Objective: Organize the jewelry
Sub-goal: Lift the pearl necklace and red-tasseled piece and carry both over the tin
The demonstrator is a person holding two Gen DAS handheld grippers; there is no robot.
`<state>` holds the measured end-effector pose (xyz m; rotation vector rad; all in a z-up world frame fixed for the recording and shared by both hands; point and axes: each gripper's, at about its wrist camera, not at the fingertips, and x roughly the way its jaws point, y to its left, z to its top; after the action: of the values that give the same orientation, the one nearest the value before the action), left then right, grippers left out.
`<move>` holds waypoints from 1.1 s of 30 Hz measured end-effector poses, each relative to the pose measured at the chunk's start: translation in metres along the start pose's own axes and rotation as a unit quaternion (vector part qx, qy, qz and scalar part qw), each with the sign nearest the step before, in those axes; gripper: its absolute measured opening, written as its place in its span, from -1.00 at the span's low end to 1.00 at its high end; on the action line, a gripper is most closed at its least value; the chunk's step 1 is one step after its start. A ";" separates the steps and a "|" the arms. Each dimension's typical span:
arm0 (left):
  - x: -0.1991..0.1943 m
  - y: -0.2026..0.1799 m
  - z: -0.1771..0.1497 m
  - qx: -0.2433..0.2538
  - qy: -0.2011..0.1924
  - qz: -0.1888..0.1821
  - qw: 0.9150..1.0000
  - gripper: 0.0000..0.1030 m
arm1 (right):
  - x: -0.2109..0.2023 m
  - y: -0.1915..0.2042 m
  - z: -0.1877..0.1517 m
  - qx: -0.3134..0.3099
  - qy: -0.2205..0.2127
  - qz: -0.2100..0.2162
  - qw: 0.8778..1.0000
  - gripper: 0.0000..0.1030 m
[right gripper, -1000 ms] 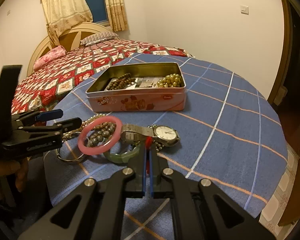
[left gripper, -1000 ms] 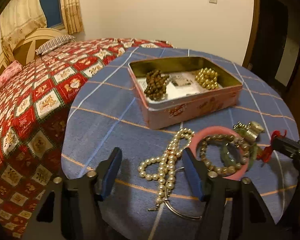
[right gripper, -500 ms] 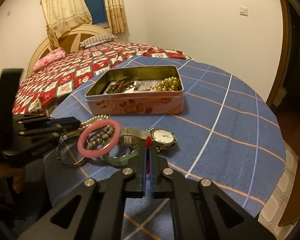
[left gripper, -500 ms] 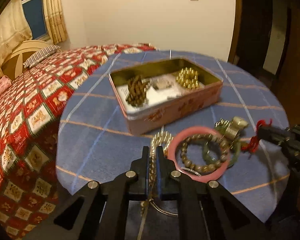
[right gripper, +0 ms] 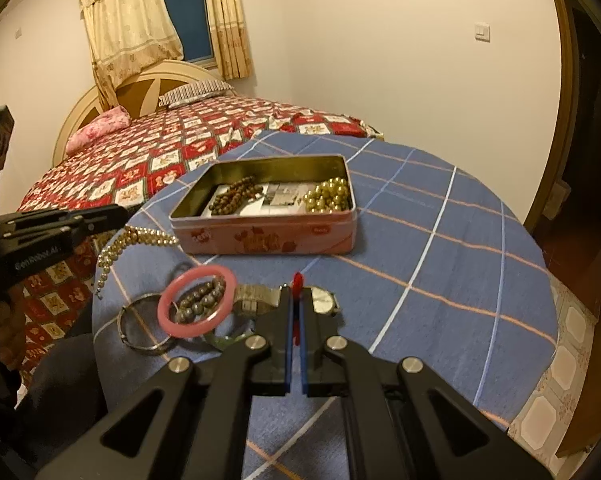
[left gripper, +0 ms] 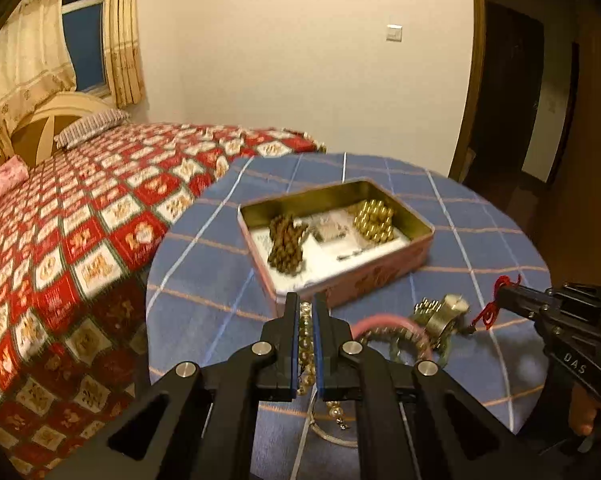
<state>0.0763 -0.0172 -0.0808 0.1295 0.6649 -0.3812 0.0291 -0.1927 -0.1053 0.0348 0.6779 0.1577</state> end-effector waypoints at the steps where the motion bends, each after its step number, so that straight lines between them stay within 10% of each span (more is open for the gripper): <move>1: -0.003 -0.001 0.004 0.001 -0.006 -0.001 1.000 -0.90 | -0.002 0.000 0.004 -0.001 -0.004 0.001 1.000 -0.93; 33: 0.044 0.000 0.071 -0.004 -0.048 0.035 0.998 -0.90 | 0.032 0.001 0.090 -0.060 -0.052 -0.042 0.996 -0.93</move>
<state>0.1489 -0.0473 -0.0531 0.1262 0.5659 -0.3154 0.1100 -0.1849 -0.0552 -0.1001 0.5646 0.1152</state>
